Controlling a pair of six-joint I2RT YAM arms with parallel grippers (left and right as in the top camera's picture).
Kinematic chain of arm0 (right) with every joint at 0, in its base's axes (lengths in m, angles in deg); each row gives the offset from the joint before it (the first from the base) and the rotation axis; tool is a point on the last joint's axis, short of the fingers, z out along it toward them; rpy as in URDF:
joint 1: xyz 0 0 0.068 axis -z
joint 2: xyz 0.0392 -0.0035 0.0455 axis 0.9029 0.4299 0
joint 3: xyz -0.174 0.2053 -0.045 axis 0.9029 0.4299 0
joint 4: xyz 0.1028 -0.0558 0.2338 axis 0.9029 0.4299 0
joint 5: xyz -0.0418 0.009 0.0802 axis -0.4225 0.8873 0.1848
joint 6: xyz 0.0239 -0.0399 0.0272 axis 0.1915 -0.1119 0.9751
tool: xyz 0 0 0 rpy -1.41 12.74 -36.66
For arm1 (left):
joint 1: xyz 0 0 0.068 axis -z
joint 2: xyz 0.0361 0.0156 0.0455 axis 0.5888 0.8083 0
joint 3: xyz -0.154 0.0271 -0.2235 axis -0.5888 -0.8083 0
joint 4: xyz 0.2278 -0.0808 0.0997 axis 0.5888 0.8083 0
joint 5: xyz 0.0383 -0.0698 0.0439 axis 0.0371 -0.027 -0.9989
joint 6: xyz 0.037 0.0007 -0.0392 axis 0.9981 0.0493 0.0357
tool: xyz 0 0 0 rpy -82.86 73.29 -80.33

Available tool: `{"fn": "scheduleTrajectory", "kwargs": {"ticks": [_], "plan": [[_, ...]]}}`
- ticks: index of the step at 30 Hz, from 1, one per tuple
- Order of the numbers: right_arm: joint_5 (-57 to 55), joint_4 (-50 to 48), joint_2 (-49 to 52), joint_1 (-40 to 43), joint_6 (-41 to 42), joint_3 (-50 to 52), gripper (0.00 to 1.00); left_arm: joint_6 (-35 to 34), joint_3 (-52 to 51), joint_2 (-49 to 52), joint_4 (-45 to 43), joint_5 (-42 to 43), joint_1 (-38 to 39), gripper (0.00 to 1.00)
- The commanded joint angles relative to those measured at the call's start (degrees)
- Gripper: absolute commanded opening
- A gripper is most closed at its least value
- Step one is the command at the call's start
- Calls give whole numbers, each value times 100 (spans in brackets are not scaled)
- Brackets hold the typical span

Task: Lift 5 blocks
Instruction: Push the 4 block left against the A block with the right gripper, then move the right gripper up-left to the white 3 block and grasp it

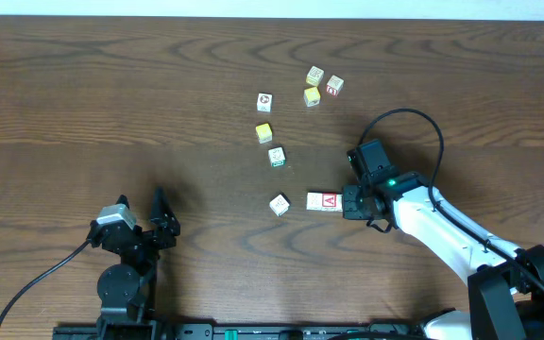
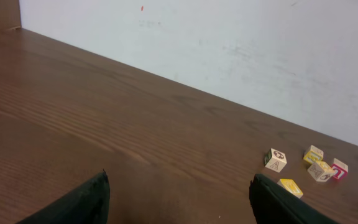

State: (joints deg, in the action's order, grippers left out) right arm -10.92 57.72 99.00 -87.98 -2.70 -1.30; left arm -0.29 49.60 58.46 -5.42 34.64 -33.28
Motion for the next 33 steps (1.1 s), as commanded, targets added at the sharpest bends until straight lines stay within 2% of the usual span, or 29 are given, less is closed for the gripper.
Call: {"fn": "scheduleTrajectory", "kwargs": {"ticks": [1,6,9,12,17,24,33], "plan": [[-852,-11,50,28,350,-22,18,-9,-101,-31,234,-76,-9,72],[-1182,-168,50,319,393,-116,19,-9,-101,-31,234,-76,-9,72],[-697,-179,50,485,-24,-439,19,-9,-101,-28,234,-76,-9,73],[201,-175,50,496,-527,-922,36,-9,-101,-28,234,-76,-9,73],[1340,-155,50,304,-1040,-1543,48,-9,-101,-28,234,-76,-9,73],[1495,195,125,-568,-2103,-1670,71,-9,-101,-26,234,-76,-9,72],[1091,352,769,-1419,-2369,-1670,73,-9,-101,-26,234,-76,-9,72]]}}
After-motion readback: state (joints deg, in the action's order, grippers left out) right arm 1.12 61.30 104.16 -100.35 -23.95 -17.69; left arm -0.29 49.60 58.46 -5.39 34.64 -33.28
